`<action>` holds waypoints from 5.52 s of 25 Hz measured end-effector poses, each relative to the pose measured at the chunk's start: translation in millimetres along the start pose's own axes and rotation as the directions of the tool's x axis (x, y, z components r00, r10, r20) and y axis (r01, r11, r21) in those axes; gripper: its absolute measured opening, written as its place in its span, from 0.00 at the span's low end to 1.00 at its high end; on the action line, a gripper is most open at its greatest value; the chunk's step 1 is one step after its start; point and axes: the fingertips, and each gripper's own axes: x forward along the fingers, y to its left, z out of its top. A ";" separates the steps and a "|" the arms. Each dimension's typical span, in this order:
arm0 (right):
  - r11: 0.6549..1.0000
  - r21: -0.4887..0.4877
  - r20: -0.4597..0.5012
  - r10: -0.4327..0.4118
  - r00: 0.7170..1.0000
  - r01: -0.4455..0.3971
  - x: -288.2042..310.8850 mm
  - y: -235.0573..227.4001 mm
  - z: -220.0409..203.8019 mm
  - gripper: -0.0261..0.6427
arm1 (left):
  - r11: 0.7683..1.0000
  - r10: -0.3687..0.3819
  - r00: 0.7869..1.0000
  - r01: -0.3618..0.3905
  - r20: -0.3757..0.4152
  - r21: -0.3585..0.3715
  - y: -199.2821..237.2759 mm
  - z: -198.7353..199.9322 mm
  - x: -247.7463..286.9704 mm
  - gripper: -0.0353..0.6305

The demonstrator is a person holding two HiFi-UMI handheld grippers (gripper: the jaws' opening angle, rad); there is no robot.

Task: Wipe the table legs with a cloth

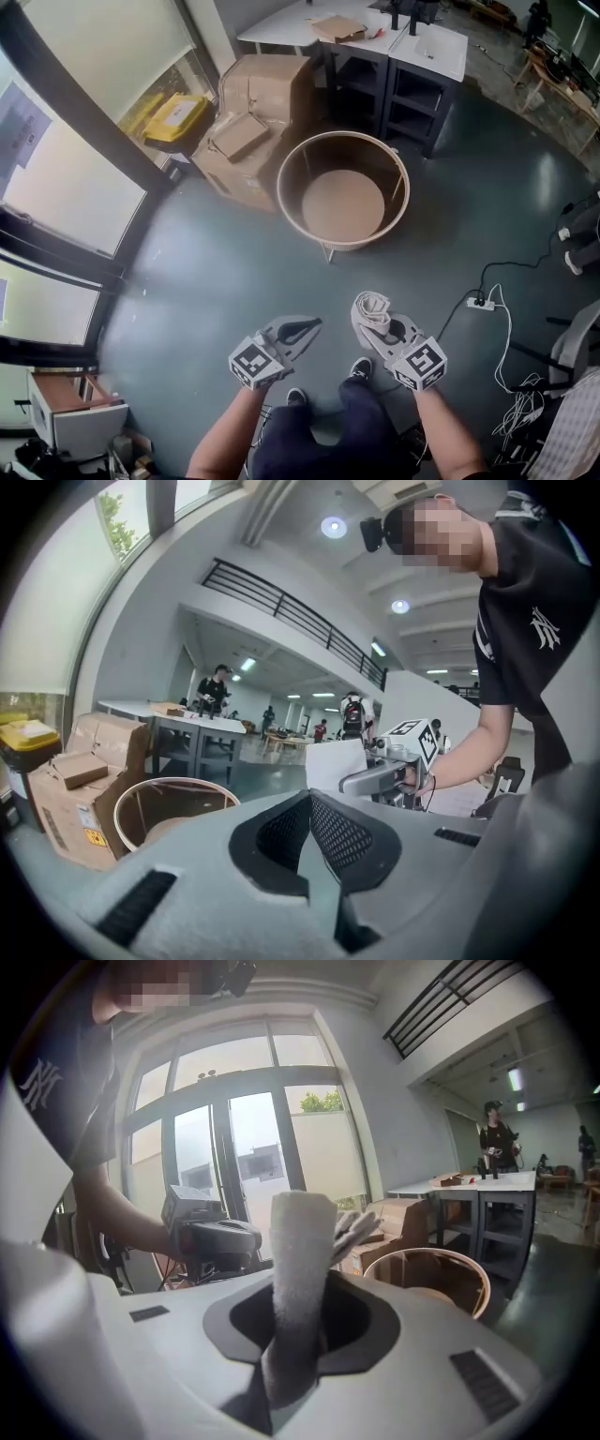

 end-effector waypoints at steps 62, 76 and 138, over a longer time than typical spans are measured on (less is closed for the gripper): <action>0.899 -0.251 -0.016 -0.376 0.927 0.360 492.0 -316.2 -585.2 0.16 | 0.974 -0.138 0.982 0.111 0.127 0.198 402.5 -535.2 195.9 0.06; 0.932 -0.191 -0.062 -0.325 0.944 0.308 477.9 -288.8 -550.9 0.16 | 0.983 -0.120 0.985 0.100 0.126 0.156 409.7 -540.2 187.5 0.06; 0.931 0.093 -0.013 -0.354 0.935 0.354 510.2 -345.1 -645.9 0.16 | 0.985 -0.155 0.984 0.147 0.088 0.085 400.0 -624.9 204.5 0.06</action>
